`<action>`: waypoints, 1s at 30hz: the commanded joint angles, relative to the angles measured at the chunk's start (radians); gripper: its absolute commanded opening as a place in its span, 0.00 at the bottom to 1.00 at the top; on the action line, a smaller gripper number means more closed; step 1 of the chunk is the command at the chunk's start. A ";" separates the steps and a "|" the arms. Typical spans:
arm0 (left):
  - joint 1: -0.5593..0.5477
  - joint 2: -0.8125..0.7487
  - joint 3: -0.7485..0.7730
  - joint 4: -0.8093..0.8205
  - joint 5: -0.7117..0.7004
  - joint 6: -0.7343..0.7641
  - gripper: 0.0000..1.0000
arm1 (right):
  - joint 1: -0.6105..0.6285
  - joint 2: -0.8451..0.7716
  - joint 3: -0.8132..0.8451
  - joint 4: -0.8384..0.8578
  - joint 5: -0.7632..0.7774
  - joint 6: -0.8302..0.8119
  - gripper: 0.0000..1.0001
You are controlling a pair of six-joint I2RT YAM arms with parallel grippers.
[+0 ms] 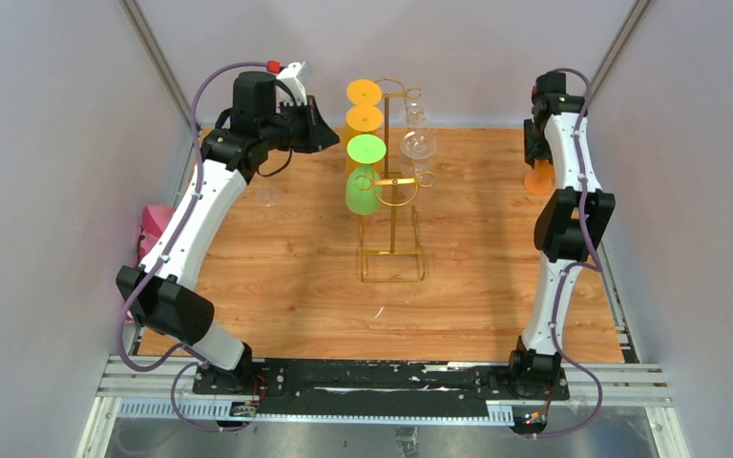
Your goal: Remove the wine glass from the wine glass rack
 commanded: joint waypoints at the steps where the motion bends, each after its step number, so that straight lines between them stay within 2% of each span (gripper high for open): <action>1: -0.005 0.001 -0.004 -0.013 0.000 0.022 0.00 | -0.018 -0.017 -0.010 0.006 -0.016 0.009 0.46; 8: -0.005 -0.010 -0.023 -0.025 -0.055 0.042 0.00 | -0.011 -0.071 0.025 0.018 -0.071 0.008 0.58; 24: -0.005 -0.002 -0.073 -0.024 -0.173 0.089 0.00 | 0.021 -0.200 0.082 0.033 -0.040 0.025 0.57; 27: -0.005 0.000 -0.075 -0.022 -0.184 0.085 0.00 | 0.031 -0.281 0.022 0.074 -0.041 0.051 0.53; 30: -0.005 -0.006 -0.075 -0.020 -0.183 0.084 0.00 | 0.032 -0.421 -0.151 0.217 -0.169 0.100 0.48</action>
